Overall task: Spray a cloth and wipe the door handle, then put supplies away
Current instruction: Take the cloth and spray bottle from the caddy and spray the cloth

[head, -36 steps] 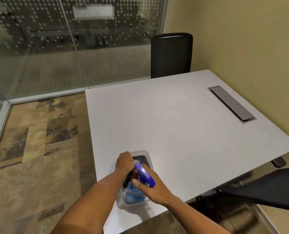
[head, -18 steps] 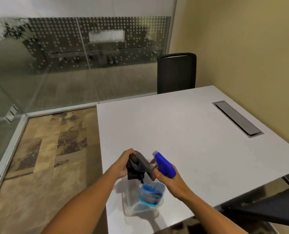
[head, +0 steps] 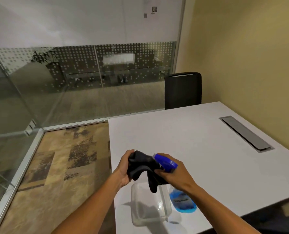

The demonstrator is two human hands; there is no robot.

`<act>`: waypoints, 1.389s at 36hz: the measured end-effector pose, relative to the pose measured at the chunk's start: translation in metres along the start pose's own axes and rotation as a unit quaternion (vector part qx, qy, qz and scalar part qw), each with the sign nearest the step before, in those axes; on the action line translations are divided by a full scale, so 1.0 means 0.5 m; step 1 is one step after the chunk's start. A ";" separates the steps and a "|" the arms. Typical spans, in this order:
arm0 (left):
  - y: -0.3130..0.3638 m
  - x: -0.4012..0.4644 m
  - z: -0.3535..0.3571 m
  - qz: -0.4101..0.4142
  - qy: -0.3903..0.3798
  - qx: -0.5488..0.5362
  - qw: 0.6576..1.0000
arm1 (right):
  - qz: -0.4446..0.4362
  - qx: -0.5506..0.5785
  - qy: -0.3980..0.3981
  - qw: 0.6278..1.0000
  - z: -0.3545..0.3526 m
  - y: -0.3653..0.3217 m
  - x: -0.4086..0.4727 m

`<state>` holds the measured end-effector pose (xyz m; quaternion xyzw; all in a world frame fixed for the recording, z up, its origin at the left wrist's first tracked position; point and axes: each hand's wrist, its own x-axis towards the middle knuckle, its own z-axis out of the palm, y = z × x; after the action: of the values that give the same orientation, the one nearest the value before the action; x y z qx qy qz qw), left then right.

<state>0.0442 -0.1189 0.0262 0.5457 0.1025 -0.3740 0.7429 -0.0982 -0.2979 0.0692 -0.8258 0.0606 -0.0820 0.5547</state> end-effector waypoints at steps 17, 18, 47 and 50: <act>0.051 -0.052 -0.023 -0.043 -0.160 0.243 0.956 | 0.110 -0.041 0.111 0.987 0.004 0.027 0.040; 0.047 -0.052 -0.022 -0.036 -0.160 0.265 0.950 | 0.109 -0.047 0.112 0.987 0.006 0.028 0.042; 0.066 -0.071 -0.027 0.086 -0.014 -0.064 0.994 | 0.093 0.012 0.036 0.995 -0.051 -0.045 -0.024; 0.073 -0.082 -0.034 0.085 0.002 -0.052 0.995 | 0.104 0.049 0.055 0.992 -0.050 -0.051 -0.032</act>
<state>0.0443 -0.0811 0.0693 0.5138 0.0761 -0.3026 0.7991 -0.1186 -0.3079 0.1013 -0.7813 0.1722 -0.0721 0.5956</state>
